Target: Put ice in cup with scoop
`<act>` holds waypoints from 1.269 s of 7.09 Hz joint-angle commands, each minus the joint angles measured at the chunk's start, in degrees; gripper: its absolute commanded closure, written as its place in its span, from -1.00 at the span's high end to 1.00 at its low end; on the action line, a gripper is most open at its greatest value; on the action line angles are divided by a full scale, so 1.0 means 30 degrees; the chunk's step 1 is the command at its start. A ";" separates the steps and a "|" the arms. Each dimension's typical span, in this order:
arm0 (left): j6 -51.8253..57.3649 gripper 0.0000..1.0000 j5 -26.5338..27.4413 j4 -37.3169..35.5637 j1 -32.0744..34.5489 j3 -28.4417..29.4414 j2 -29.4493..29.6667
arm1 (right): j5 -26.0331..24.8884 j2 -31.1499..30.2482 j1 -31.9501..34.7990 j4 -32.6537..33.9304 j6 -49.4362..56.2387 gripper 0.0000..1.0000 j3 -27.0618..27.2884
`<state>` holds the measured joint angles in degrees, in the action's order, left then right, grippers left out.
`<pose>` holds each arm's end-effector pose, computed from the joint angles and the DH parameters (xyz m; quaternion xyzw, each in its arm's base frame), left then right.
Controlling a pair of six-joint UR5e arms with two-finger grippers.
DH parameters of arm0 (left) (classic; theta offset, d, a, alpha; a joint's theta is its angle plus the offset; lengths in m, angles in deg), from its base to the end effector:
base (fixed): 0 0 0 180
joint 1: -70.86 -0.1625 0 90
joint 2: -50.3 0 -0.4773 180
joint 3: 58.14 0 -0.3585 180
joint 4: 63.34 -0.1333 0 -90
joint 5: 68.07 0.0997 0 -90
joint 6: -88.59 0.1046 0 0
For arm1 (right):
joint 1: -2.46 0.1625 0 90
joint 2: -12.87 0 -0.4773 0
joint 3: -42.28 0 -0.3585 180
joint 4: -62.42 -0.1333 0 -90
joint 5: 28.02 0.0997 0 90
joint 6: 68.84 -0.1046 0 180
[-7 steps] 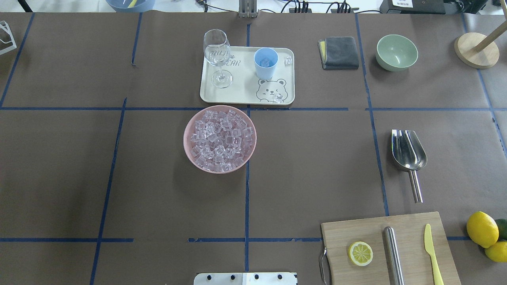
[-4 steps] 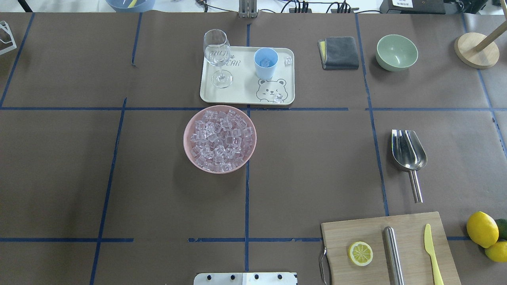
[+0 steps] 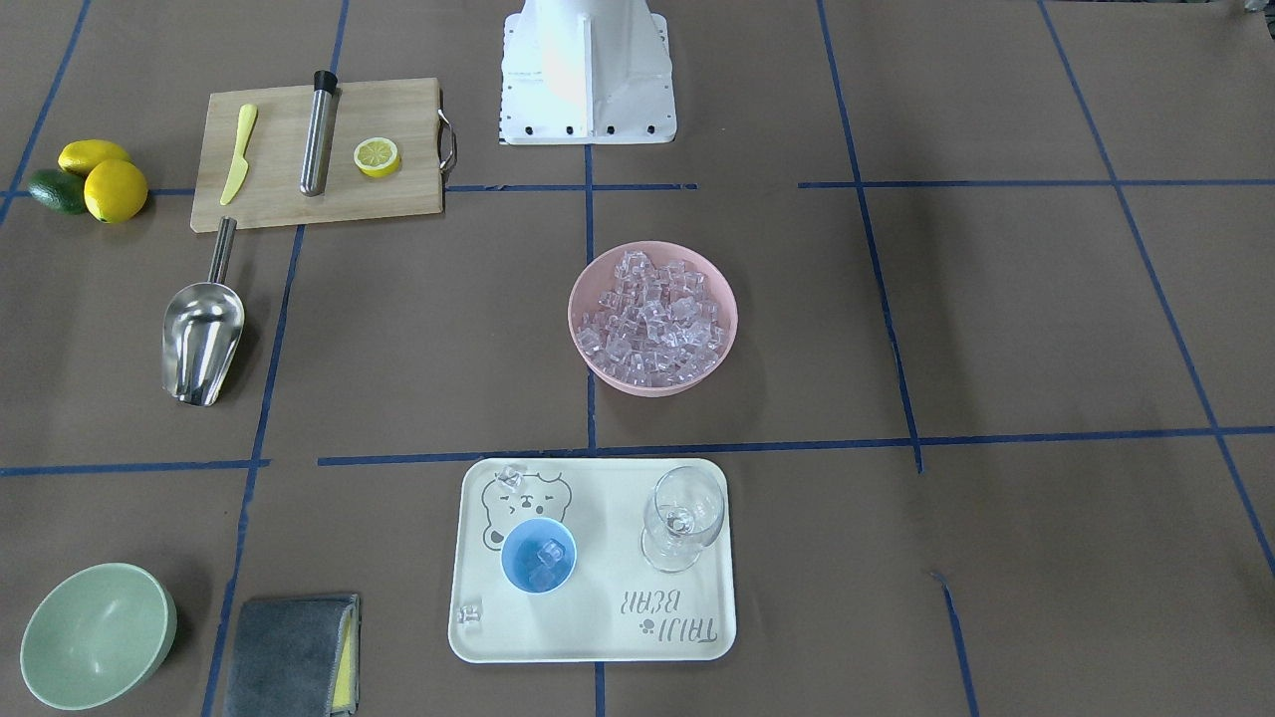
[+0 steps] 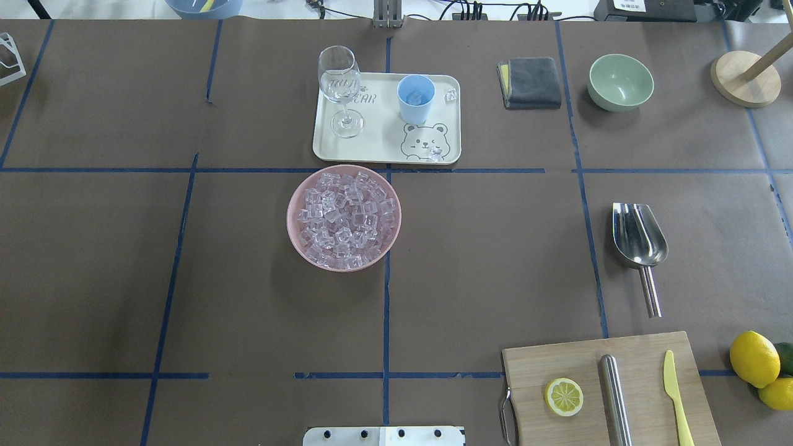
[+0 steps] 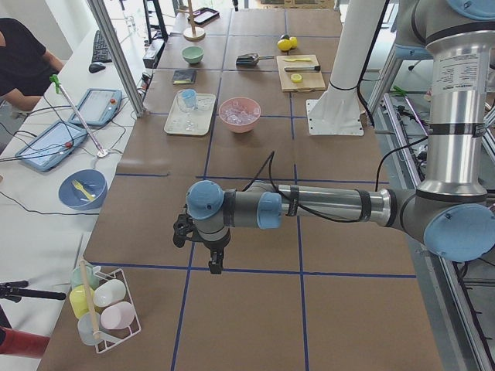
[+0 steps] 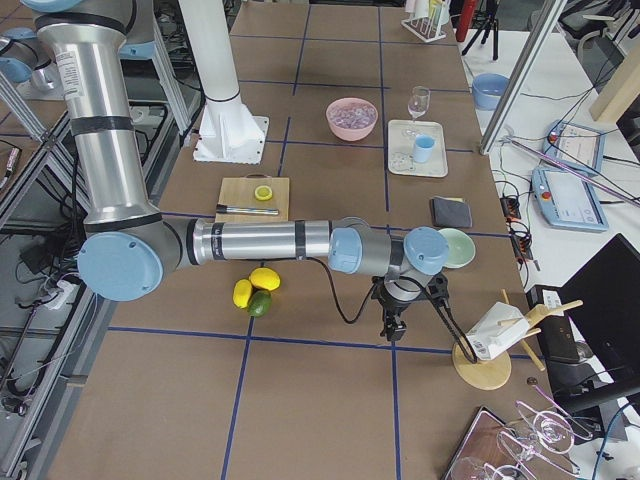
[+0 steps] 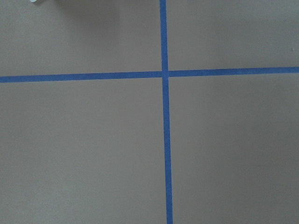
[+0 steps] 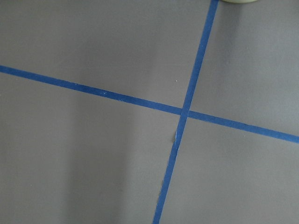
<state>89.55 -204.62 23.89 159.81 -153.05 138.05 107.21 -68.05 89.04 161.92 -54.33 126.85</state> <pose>-0.0493 -0.4399 0.6949 -0.0012 0.3951 0.0157 0.9185 0.0276 -0.5274 0.6944 -0.0098 -0.3868 -0.1243 0.9137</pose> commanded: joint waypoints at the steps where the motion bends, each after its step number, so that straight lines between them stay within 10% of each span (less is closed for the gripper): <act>1: 0.0002 1.00 -0.0012 -0.0130 -0.0003 0.0084 0.0104 | 0.0188 -0.0070 0.0000 0.0000 -0.0001 1.00 0.0140; 9: 0.0032 1.00 -0.0187 -0.0042 -0.0032 0.0026 0.0223 | 0.0306 -0.0599 0.0029 -0.4894 -0.1905 1.00 0.0491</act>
<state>89.65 -205.19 23.76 159.74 -152.96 138.67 107.88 -70.26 89.05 147.07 -59.92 127.86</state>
